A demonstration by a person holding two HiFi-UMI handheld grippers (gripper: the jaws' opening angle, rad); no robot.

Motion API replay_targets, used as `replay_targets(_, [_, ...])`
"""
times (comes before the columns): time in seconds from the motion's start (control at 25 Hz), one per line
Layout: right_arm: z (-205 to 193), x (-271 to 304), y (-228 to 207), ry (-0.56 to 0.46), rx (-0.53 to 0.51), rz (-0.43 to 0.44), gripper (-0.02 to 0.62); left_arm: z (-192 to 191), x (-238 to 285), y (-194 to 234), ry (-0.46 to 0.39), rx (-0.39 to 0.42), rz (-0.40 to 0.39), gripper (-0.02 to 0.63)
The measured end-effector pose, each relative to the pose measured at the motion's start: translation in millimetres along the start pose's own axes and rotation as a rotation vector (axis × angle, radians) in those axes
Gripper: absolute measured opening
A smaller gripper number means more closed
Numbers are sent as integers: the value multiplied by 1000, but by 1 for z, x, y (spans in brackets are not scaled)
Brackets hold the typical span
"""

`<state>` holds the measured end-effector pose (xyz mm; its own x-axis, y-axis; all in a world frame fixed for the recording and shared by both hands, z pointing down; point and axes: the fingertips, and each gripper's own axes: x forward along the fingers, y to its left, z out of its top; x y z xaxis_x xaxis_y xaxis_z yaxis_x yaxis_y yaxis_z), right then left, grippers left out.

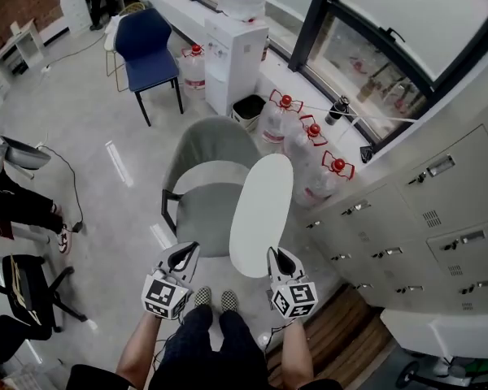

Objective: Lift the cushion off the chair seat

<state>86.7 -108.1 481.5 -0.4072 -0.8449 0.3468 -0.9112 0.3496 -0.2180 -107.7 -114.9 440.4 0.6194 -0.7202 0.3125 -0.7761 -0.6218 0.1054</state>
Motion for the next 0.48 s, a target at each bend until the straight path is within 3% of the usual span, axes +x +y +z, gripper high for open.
replay_targets(0.48, [77, -48, 47, -98, -68, 30, 43, 70, -50, -22, -90, 35, 12, 20])
